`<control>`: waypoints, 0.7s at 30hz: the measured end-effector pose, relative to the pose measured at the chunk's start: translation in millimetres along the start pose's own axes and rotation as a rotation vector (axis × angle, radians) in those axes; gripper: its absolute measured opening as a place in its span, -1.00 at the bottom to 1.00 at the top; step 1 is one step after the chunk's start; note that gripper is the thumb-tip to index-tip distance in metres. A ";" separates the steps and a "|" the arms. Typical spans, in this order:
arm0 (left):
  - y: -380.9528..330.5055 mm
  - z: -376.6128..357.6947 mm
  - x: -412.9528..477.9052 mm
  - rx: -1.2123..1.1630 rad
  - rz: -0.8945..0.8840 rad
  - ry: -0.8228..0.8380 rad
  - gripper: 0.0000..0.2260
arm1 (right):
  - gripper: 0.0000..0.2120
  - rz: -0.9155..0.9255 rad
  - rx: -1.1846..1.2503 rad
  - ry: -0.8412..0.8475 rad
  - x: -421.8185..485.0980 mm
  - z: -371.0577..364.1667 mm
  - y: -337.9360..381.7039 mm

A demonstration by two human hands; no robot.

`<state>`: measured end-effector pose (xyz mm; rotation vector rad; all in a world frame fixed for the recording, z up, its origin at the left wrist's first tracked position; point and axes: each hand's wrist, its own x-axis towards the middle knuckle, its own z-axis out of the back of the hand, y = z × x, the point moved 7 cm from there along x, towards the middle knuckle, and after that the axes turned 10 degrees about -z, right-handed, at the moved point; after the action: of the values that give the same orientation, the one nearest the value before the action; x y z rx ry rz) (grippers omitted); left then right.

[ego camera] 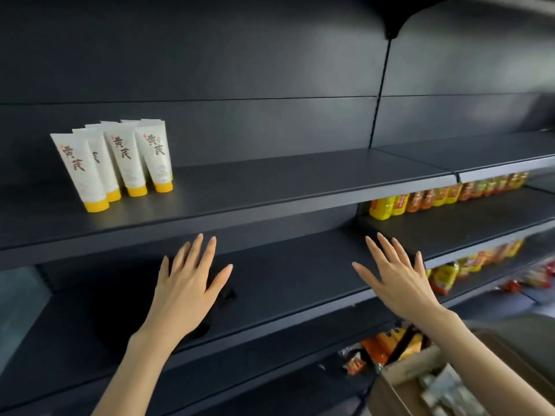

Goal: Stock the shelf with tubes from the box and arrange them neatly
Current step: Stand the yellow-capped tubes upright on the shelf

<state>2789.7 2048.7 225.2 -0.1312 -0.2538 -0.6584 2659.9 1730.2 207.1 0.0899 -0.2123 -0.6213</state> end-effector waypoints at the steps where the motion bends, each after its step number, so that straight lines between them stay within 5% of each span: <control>1: -12.3 -5.9 1.5 -0.005 -0.014 0.011 -0.20 | -0.28 -0.020 -0.014 0.011 -3.6 -3.0 -16.7; 4: -49.6 -25.2 9.5 0.004 -0.061 0.057 -0.06 | -0.23 -0.079 -0.035 0.024 -14.5 -11.8 -64.8; 21: -247.7 -167.8 144.3 -0.119 -0.540 0.329 -0.37 | -0.31 -0.608 0.000 0.193 -45.5 -100.2 -270.4</control>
<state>2778.2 1736.1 113.5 -0.0651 0.0756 -1.2176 2492.8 1539.8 62.0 0.2171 0.0081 -1.2114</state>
